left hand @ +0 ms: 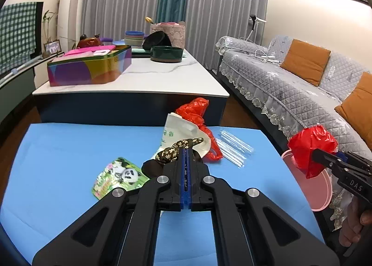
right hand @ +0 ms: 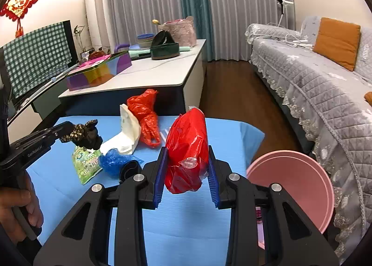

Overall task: Collect trash
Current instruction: 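Lift the camouflage cloth and red bag off the table, then carry the cloth and red bag over the pink bin with both tools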

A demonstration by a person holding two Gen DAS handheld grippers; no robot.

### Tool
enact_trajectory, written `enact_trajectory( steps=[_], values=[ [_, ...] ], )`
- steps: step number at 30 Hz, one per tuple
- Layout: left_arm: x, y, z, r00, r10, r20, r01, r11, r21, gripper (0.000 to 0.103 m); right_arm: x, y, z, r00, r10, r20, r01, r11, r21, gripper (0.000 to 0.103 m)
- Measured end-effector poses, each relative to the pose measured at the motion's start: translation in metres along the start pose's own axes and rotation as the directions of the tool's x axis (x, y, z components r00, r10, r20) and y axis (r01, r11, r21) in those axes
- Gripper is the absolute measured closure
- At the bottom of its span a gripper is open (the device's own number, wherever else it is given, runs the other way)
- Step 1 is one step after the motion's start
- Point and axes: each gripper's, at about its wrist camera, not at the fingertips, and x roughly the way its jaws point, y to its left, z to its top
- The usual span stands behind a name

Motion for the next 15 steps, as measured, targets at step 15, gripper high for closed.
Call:
enact_trajectory(
  steps=[15],
  values=[
    [0.000, -0.048, -0.006, 0.999, -0.052, 0.007, 0.051, 0.997, 0.059, 0.102, -0.034, -0.043, -0.002, 0.994, -0.090, 0.057, 0.085, 0.993, 0.081, 0.070]
  ],
)
